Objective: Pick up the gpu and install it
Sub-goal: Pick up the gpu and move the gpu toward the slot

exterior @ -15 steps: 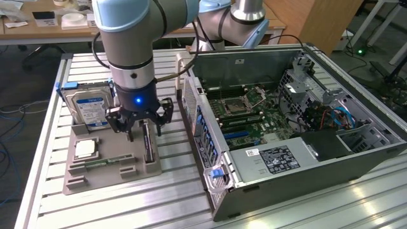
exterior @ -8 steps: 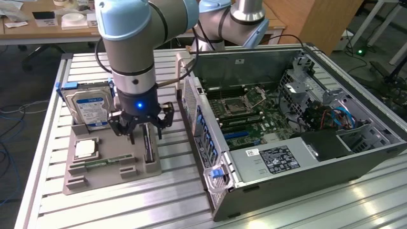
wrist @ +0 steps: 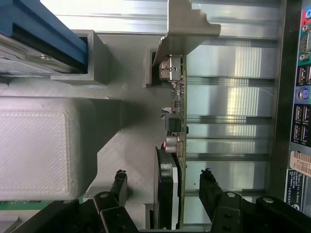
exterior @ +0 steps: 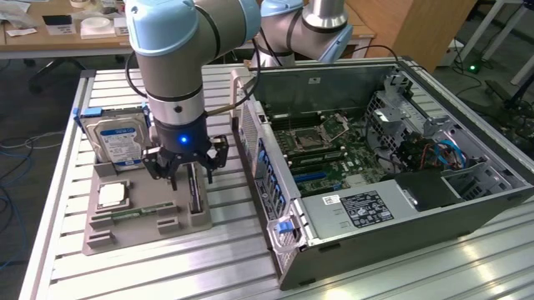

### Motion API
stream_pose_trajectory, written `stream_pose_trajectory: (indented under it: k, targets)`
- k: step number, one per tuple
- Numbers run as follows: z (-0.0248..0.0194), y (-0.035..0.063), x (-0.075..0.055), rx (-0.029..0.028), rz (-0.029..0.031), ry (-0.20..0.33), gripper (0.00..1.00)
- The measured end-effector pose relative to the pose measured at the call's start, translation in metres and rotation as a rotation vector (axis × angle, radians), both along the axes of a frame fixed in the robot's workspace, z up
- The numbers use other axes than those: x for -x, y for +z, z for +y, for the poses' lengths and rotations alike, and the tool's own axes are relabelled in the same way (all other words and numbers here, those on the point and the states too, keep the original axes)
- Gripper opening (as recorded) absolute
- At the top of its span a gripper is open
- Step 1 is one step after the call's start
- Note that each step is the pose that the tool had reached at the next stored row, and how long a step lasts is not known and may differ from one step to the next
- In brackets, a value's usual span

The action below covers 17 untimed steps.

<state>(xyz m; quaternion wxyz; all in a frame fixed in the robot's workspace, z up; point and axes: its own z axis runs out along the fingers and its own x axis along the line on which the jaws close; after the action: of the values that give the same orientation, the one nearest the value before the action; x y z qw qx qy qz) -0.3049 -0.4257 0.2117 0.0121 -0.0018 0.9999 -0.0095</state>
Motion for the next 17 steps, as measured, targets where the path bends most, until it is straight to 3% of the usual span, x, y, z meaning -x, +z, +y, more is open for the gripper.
stream_pose_trajectory:
  k: [2, 4, 8, 9, 17]
  targets:
    - [0.0000, 0.0000, 0.0000, 0.0000, -0.0001, 0.000, 0.69]
    - [0.0000, 0.0000, 0.0000, 0.0000, 0.0000, 0.000, 0.57]
    - [0.0000, -0.0001, 0.0000, -0.0001, -0.0002, 0.000, 0.51]
    - [0.0000, -0.0001, 0.0000, -0.0001, -0.0001, 0.000, 0.45]
    - [0.0015, -0.0005, -0.0006, -0.0001, -0.0001, 0.000, 0.45]
